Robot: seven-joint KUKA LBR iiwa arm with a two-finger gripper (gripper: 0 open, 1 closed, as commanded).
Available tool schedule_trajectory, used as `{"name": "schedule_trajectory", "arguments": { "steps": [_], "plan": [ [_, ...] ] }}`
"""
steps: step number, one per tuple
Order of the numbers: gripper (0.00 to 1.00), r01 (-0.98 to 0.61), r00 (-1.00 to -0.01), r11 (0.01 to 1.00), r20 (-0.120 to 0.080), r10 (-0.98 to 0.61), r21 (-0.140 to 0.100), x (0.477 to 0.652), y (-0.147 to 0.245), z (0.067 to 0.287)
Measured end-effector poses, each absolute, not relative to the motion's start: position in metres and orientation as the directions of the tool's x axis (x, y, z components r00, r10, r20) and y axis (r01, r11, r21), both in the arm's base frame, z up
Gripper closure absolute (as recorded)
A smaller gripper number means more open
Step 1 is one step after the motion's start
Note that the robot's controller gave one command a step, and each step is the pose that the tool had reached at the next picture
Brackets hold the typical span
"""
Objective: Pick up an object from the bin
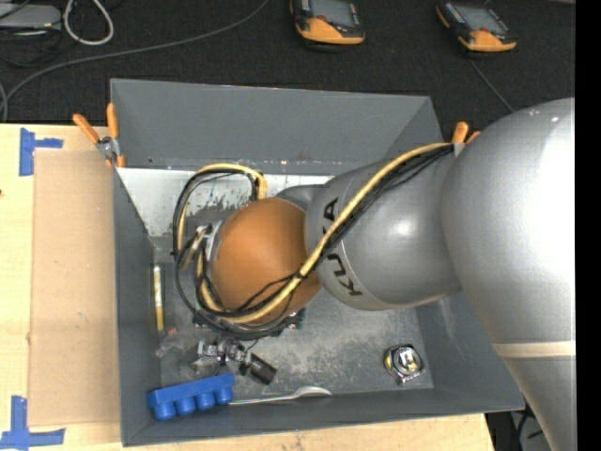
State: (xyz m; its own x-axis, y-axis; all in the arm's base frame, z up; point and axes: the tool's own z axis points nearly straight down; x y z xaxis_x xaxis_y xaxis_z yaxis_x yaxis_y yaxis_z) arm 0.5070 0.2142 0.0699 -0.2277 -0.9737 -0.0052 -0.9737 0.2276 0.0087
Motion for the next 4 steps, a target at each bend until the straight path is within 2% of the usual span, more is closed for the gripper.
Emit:
{"name": "schedule_trajectory", "arguments": {
  "steps": [1, 2, 3, 4],
  "plan": [
    [1.00, -0.973, -0.229, 0.229, -0.006, -0.973, 0.009, 0.507, 0.214, 0.070],
    [1.00, -0.988, -0.152, 0.152, -0.004, -0.988, 0.011, 0.544, 0.238, 0.069],
    [1.00, -0.988, -0.152, 0.152, -0.004, -0.988, 0.011, 0.544, 0.238, 0.069],
    [1.00, -0.998, -0.056, 0.056, -0.010, -0.998, -0.002, 0.506, 0.243, 0.071]
  ]
}}
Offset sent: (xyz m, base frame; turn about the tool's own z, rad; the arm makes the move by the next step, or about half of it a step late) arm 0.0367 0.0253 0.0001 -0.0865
